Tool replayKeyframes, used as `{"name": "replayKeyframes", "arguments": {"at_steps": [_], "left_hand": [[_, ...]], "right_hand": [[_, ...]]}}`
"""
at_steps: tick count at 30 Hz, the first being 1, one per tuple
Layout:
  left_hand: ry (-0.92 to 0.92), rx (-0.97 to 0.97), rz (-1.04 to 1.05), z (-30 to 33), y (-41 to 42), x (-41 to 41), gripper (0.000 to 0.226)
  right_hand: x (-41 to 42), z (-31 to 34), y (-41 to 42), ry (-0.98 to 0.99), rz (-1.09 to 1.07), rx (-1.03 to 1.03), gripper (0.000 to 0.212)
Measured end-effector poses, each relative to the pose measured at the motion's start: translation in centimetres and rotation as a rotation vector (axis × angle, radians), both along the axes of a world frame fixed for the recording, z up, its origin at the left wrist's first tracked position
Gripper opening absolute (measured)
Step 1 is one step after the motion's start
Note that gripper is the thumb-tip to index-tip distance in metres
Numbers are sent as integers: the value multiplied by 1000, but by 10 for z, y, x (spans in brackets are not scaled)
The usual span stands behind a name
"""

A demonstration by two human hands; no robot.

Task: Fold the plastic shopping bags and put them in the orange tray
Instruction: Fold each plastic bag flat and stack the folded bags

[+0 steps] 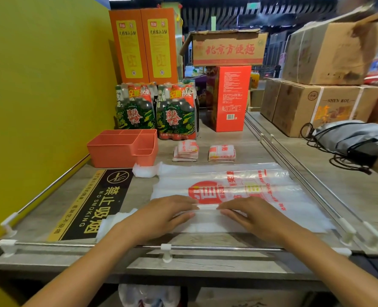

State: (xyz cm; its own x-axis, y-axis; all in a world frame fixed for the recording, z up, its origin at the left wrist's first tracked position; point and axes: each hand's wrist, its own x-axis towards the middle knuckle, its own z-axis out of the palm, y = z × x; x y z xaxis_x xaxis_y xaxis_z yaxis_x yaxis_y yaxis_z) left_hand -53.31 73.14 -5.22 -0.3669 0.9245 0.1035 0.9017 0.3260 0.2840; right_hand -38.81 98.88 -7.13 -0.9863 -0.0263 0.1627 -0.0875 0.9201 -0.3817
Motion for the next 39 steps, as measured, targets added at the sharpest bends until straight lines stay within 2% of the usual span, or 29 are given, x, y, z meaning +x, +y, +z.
{"name": "replayKeyframes", "arguments": {"at_steps": [9,14,16,21,26,28,33,39], "left_hand": [[-38,-27,35,7,-1,3,51],[124,-8,42,18,2,-2,42],[154,17,53,22,3,-5,39],[177,52,51,25,0,-10,41],[221,21,63,22,-5,-16,56],[235,6,76,20,-7,-20,61],[264,61,90,25,-11,-20,56],[304,163,155,43,-13,-12,72]], "right_hand": [[1,10,-3,37,-9,-43,45],[1,25,-8,190,25,31,45],[2,30,-7,185,23,61,47],[9,39,-9,46,-73,314,55],[8,41,-4,104,-191,470,47],[8,39,2,126,-199,452,47],[15,37,19,108,-253,475,53],[29,51,19,271,-274,376,66]]}}
